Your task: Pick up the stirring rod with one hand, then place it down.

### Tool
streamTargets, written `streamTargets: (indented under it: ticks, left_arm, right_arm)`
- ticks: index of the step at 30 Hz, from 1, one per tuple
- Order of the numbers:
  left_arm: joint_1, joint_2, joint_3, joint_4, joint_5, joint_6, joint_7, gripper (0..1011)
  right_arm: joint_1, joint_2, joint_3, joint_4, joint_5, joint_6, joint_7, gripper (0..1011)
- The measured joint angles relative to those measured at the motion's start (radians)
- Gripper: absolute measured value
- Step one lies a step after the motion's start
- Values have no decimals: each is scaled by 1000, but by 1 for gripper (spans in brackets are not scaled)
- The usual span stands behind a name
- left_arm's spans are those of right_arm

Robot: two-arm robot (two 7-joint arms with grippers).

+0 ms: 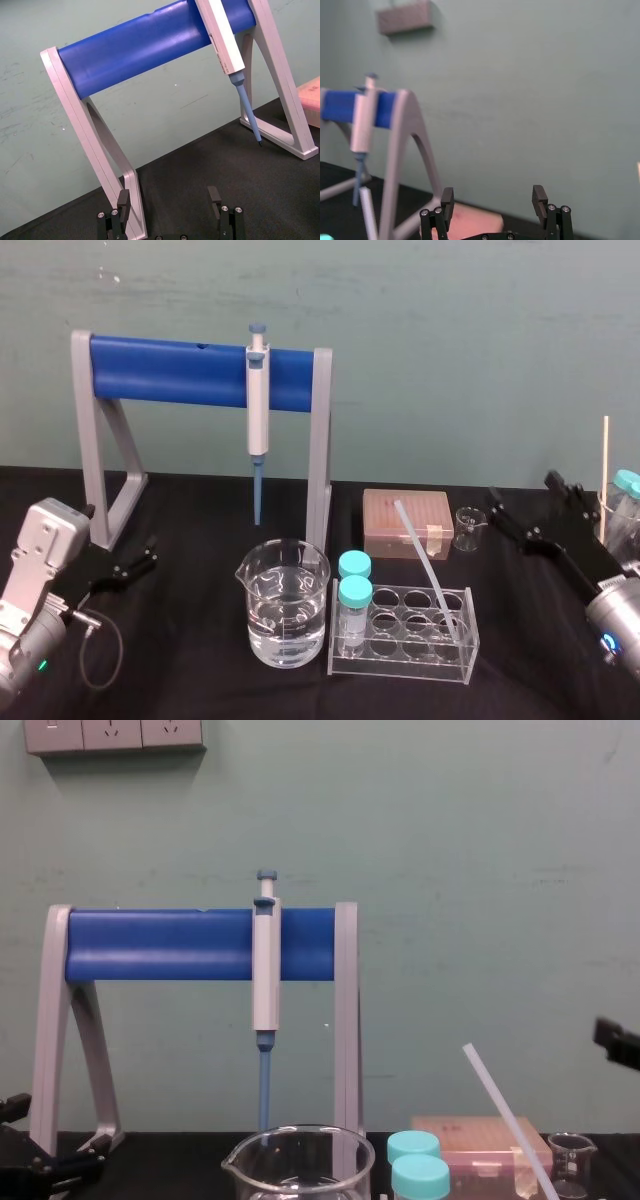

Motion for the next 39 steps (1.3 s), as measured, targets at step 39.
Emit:
streamTargets:
  ticks: [39]
  left_arm:
    - [0, 0, 0, 0, 0, 0, 0, 1000]
  right_arm:
    - [-20, -3, 19, -1, 5, 152, -25, 1003]
